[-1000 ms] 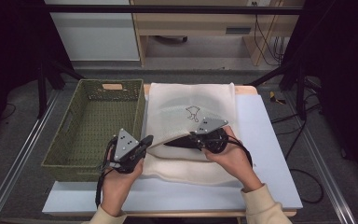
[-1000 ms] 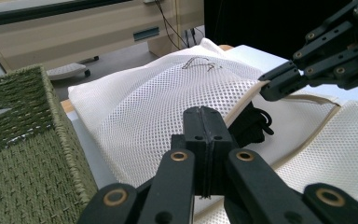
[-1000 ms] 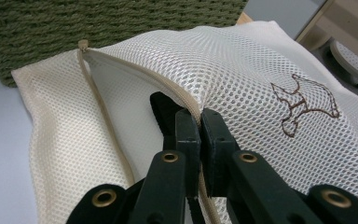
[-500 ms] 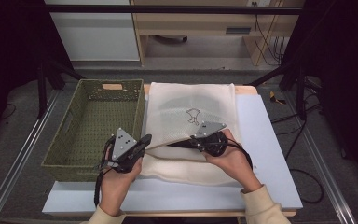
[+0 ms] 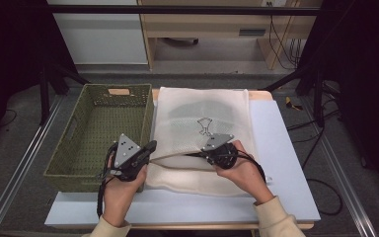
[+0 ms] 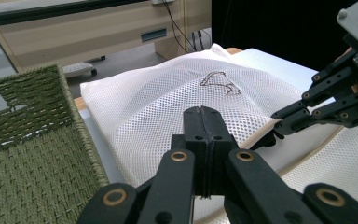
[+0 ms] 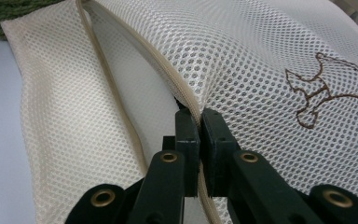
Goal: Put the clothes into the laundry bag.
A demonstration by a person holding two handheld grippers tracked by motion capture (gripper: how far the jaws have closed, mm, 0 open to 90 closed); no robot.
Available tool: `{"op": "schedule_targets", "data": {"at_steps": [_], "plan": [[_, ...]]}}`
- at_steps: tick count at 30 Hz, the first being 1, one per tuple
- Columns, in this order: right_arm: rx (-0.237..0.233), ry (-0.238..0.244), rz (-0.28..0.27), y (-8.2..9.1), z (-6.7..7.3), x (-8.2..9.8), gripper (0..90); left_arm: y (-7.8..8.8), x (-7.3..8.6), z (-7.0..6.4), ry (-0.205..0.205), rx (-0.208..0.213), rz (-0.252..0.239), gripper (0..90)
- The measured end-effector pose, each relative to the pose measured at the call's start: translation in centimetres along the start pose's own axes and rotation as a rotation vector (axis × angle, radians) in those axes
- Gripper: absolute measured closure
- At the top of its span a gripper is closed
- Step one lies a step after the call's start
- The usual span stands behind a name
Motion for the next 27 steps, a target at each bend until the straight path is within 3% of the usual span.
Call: {"op": "schedule_targets", "data": {"at_steps": [27], "plan": [[-0.015, -0.001, 0.079, -1.7, 0.2, 1.7, 85.9, 0.4, -0.3, 2.0, 0.043, -0.024, -0.001, 90.0]]}}
Point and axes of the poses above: each handheld gripper's, and its own axes: y roughly backward along the jaws, x roughly out of its underside, z roughly to its left, the point moved 3 cm from there along -y, roughly forward along the jaws, and after that the axes turned 14 degrees about -x, right-handed, at the moved point
